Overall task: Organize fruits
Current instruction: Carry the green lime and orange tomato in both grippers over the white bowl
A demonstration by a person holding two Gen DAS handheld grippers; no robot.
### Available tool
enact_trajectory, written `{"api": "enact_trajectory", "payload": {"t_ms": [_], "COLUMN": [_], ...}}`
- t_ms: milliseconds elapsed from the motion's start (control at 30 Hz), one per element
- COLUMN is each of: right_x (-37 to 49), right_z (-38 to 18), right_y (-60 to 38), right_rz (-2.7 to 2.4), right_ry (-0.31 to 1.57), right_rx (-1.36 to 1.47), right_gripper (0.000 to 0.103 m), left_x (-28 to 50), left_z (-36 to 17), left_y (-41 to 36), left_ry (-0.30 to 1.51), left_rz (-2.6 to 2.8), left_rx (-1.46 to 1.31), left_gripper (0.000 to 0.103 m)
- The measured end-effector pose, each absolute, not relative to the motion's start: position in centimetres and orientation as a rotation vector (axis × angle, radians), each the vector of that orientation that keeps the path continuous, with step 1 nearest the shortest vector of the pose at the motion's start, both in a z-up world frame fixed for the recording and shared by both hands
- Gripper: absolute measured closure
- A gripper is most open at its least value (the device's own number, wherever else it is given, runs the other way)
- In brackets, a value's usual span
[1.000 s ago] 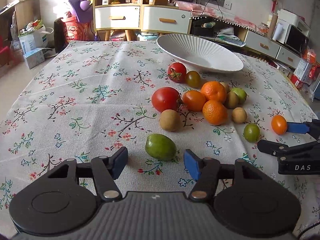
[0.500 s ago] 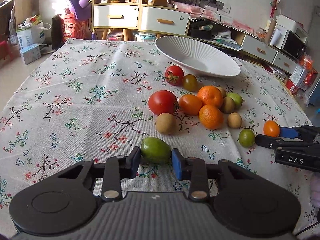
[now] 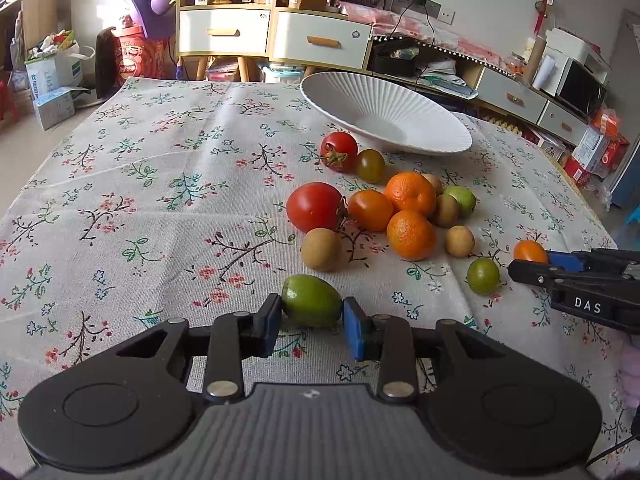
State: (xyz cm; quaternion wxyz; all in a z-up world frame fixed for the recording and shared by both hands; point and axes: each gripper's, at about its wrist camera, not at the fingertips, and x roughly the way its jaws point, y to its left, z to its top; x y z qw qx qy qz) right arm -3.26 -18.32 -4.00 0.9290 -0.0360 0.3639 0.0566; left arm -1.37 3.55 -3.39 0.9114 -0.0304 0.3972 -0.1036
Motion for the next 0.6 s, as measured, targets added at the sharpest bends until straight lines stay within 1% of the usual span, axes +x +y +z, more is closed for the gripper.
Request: {"api": "enact_trajectory", "payload": {"t_ms": [367, 600], "right_x": [-3.2, -1.8], "right_z": [-2.3, 0.0], "right_y": [-17.7, -17.7], "right_rz": [0.123, 0.146], "right_ry": [0.725, 0.715], "right_rx": [-0.062, 0.033], "right_gripper": [0.075, 0.075], "left_x": [-1.5, -0.7], "left_z": [-0.4, 1.3], "left_y": [3.2, 1.9], "left_ry": [0.741, 0.699], "left_rz": [-0.240, -0.250], "left_rx": [-0.040, -0.036], "left_gripper": [0.075, 0.075]}}
